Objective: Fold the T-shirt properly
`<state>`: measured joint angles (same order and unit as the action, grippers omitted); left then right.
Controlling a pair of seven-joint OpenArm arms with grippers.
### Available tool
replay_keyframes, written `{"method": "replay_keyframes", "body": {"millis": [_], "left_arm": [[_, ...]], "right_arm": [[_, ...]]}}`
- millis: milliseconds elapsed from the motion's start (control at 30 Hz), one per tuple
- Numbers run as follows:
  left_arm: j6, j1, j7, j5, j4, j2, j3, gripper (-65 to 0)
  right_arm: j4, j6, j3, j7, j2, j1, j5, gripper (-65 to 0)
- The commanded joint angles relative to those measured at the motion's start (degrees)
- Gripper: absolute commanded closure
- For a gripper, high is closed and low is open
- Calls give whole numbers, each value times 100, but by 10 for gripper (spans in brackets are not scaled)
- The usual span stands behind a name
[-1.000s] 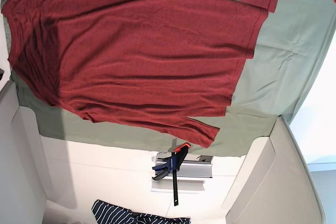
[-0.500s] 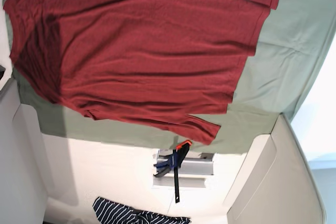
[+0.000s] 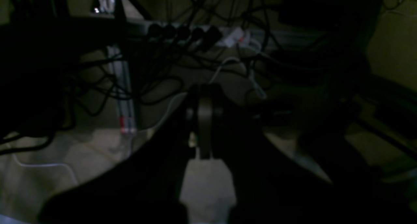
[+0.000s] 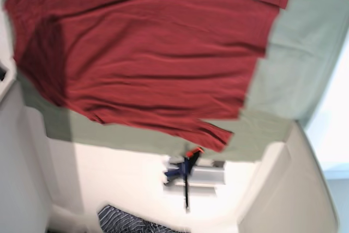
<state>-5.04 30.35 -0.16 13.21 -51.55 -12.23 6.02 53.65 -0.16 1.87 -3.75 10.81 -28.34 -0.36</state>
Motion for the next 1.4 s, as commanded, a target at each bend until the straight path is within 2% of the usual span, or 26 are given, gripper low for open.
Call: {"method": "replay_keyframes", "body": {"millis": [0,100,167,300,433,500,700,767,867,967,1067,1200,1367], "left_arm": [[55,251,-109,-11,-302,-20,-160,0],[426,876,-109,-11,-1147,-20,-599,0],[557,1257,-107,-4,-1714,-22,-815,0],[592,1954,11,177,-2861,-52,-1060,0],[597,2715,542,243,-4210,-131,-1110,0],[636,3088,636,243,-4898,-129,-1126,0],[1239,3904,826,243,-6631,-133,-1126,0],[1460,3993,1106,243,-7058,-133,-1154,0],[1985,4000,1552,245,-7499,-133,-1244,0],[2643,3995,1655,245,-7681,-149,-1410,0],[3200,3862,1679,212,-7685,-352,-1539,0],[3274,3624,1829,-323,-7685,-715,-1624,0],[3270,3296,1969,-1445,-7685,-1130,-1622,0]], "right_arm": [[326,118,11,96,90,-249,79,0],[1233,210,11,96,188,-874,234,0],[1899,205,11,98,223,-1303,232,0],[3261,205,26,120,254,-2107,229,0],[4684,203,28,118,251,-2905,227,0],[5396,205,28,114,251,-3257,219,0],[7250,199,28,52,249,-3982,-260,0],[7775,181,28,-105,251,-4050,-595,0],[8135,181,28,-487,251,-4057,-1263,0],[8135,76,28,-640,254,-4048,-2122,0],[8135,-11,28,-767,376,-3875,-2968,0],[8135,-11,28,-1233,815,-3611,-3950,0],[8135,-7,28,-1283,1502,-3521,-5117,0]]}}
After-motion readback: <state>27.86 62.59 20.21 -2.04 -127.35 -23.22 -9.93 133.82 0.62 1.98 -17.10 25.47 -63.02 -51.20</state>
